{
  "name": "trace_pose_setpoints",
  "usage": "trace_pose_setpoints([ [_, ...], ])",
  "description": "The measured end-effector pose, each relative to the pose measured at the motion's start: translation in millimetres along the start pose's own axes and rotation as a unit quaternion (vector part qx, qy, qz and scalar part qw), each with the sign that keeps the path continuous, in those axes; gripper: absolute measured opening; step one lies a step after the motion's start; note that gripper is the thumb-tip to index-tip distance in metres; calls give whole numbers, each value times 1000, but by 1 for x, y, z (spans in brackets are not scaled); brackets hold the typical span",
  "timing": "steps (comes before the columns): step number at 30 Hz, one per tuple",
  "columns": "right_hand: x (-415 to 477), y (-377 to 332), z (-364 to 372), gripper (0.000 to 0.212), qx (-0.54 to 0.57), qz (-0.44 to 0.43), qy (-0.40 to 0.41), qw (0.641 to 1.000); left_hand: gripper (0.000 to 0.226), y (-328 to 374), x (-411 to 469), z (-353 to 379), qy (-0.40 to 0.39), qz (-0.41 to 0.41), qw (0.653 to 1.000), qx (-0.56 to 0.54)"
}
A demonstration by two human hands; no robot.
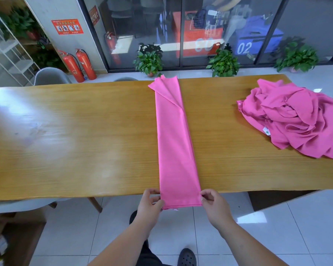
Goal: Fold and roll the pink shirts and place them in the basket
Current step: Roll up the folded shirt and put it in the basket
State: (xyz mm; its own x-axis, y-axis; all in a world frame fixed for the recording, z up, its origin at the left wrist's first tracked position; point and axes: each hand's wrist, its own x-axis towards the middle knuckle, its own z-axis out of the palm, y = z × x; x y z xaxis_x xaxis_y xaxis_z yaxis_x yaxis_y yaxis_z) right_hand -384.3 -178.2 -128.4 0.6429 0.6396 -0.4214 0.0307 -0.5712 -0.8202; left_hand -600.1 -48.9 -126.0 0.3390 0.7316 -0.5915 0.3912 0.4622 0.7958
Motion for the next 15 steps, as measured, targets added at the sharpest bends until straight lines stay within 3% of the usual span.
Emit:
trace_pose_setpoints([
  [4,5,-1,1,11,135,46,-43,989,29,2,8,3,28,6,999,-30],
  [8,11,-5,-4,22,220,63,-56,972,31,4,12,-1,10,-3,995,-101],
  [12,12,-17,-16,46,201,60,-144,967,41,14,7,-13,-62,-26,987,-148],
  [15,17,-31,-22,55,108,61,-191,974,46,30,5,-19,-119,-35,988,-97],
])
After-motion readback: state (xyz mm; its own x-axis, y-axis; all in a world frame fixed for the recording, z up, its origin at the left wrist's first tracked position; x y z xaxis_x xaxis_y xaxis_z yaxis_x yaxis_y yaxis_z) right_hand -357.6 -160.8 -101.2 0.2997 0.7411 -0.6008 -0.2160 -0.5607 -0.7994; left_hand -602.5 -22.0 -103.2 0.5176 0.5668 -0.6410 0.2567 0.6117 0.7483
